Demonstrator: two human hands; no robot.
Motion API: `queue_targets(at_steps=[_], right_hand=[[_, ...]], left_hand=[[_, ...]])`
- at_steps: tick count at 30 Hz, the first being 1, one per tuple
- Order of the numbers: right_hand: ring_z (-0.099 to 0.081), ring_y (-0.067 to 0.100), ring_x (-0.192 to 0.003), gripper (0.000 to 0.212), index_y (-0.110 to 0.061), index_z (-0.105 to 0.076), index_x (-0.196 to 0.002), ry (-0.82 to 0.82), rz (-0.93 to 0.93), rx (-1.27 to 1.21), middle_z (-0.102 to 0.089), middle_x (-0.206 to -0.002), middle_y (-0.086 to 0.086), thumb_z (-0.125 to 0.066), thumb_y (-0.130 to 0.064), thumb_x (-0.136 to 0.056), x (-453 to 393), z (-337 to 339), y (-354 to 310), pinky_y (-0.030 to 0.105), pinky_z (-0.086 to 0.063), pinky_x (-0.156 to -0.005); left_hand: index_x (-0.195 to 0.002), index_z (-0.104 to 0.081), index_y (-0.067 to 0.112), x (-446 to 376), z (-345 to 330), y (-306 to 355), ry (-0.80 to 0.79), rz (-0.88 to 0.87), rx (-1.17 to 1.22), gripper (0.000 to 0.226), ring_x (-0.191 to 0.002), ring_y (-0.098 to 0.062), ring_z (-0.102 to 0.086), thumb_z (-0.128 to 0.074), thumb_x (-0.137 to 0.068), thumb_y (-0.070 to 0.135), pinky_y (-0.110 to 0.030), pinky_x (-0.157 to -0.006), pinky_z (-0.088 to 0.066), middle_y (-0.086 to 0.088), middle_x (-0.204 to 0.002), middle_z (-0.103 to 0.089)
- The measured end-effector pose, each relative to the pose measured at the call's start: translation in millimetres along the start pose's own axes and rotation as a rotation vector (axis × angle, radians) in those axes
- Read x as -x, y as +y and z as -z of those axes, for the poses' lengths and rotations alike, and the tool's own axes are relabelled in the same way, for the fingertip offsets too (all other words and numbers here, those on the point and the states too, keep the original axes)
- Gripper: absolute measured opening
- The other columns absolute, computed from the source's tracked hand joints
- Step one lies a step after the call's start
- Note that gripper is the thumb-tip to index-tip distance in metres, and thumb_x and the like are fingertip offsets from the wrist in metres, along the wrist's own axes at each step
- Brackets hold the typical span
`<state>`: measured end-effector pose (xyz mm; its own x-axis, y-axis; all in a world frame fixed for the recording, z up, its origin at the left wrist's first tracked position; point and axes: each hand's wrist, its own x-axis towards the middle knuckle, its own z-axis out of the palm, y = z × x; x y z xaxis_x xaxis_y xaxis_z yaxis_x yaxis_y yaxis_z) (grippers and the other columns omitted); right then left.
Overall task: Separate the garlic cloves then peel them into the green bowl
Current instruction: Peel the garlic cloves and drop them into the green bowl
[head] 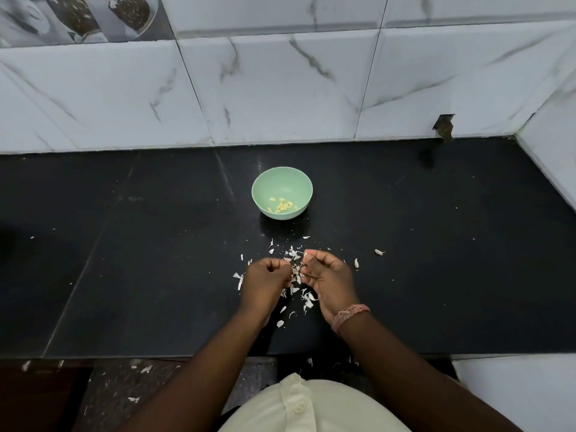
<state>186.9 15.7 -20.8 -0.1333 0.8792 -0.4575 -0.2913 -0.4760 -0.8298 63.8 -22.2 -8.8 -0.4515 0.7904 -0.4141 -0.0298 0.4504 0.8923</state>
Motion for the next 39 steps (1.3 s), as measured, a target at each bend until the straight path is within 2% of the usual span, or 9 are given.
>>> queue_targets(at_steps=[5, 9, 12, 15, 18, 24, 31, 34, 39], right_hand=[[-0.065, 0.011, -0.067, 0.013, 0.001, -0.071, -0.105, -0.024, 0.033, 0.086, -0.070, -0.080, 0.008, -0.062, 0.005, -0.096, 0, 2, 2, 0.025, -0.056, -0.060], [-0.068, 0.021, -0.064, 0.013, 0.005, -0.070, -0.104, -0.027, 0.108, 0.206, -0.072, -0.077, 0.017, -0.060, 0.008, -0.096, 1, 1, 1, 0.029, -0.061, -0.063], [-0.068, 0.018, -0.064, 0.014, 0.001, -0.073, -0.101, -0.010, 0.151, 0.305, -0.074, -0.075, 0.012, -0.061, 0.006, -0.096, 0, 3, -1, 0.030, -0.061, -0.065], [-0.069, 0.015, -0.065, 0.020, -0.006, -0.076, -0.099, -0.011, 0.209, 0.398, -0.075, -0.076, 0.006, -0.060, 0.005, -0.096, 2, 3, -6, 0.026, -0.059, -0.065], [-0.071, 0.014, -0.065, 0.021, -0.011, -0.076, -0.095, -0.002, 0.252, 0.463, -0.075, -0.076, 0.006, -0.061, 0.004, -0.095, 6, 0, -12, 0.024, -0.058, -0.062], [-0.075, 0.019, -0.069, 0.013, -0.014, -0.077, -0.091, 0.027, 0.287, 0.578, -0.076, -0.075, 0.002, -0.067, -0.005, -0.091, 7, -3, -19, 0.039, -0.064, -0.069], [-0.074, 0.015, -0.065, 0.009, -0.022, -0.074, -0.077, 0.060, 0.277, 0.614, -0.075, -0.070, -0.005, -0.067, -0.026, -0.074, 9, -13, -29, 0.047, -0.063, -0.070], [-0.074, 0.019, -0.063, 0.006, -0.019, -0.075, -0.078, 0.065, 0.264, 0.590, -0.075, -0.069, -0.001, -0.069, -0.017, -0.077, 10, -17, -32, 0.047, -0.063, -0.069], [-0.073, 0.028, -0.066, 0.024, -0.022, -0.074, -0.069, 0.072, 0.291, 0.578, -0.074, -0.067, 0.004, -0.067, -0.004, -0.082, 12, -17, -36, 0.046, -0.062, -0.068]], left_hand=[[-0.090, -0.076, 0.010, -2, 1, 1, -0.026, -0.013, 0.005, 0.010, -0.067, -0.020, -0.069, -0.073, -0.086, 0.001, -0.042, -0.076, -0.060, -0.013, -0.078, -0.076], [-0.093, -0.077, 0.003, 2, -3, 10, -0.097, 0.010, 0.132, 0.006, -0.070, -0.018, -0.071, -0.071, -0.092, 0.005, -0.028, -0.064, -0.059, -0.015, -0.078, -0.075], [-0.095, -0.076, 0.001, 4, -5, 9, -0.133, -0.004, 0.141, 0.007, -0.070, -0.016, -0.070, -0.069, -0.093, 0.004, -0.025, -0.062, -0.057, -0.015, -0.079, -0.074], [-0.095, -0.077, 0.005, 3, -5, 6, -0.104, -0.036, 0.147, 0.009, -0.076, -0.024, -0.072, -0.069, -0.091, 0.002, -0.029, -0.065, -0.058, -0.025, -0.087, -0.074], [-0.094, -0.078, 0.005, 5, -8, 7, -0.084, -0.058, 0.171, 0.011, -0.081, -0.031, -0.075, -0.068, -0.091, 0.002, -0.038, -0.075, -0.062, -0.022, -0.085, -0.075], [-0.090, -0.079, 0.013, 5, -7, 8, -0.042, -0.129, 0.115, 0.012, -0.083, -0.038, -0.075, -0.070, -0.089, 0.005, -0.053, -0.083, -0.061, -0.013, -0.082, -0.077], [-0.091, -0.078, 0.014, 10, -9, 17, 0.028, -0.306, -0.052, 0.013, -0.076, -0.011, -0.074, -0.076, -0.085, 0.003, -0.025, -0.071, -0.057, 0.003, -0.080, -0.077], [-0.089, -0.079, 0.019, 9, -8, 15, 0.087, -0.378, -0.144, 0.015, -0.075, -0.004, -0.073, -0.076, -0.084, 0.005, -0.028, -0.071, -0.058, 0.011, -0.079, -0.076], [-0.085, -0.077, 0.022, 10, -11, 17, 0.108, -0.379, -0.149, 0.018, -0.073, -0.005, -0.072, -0.075, -0.084, 0.005, -0.036, -0.072, -0.060, 0.012, -0.076, -0.075]])
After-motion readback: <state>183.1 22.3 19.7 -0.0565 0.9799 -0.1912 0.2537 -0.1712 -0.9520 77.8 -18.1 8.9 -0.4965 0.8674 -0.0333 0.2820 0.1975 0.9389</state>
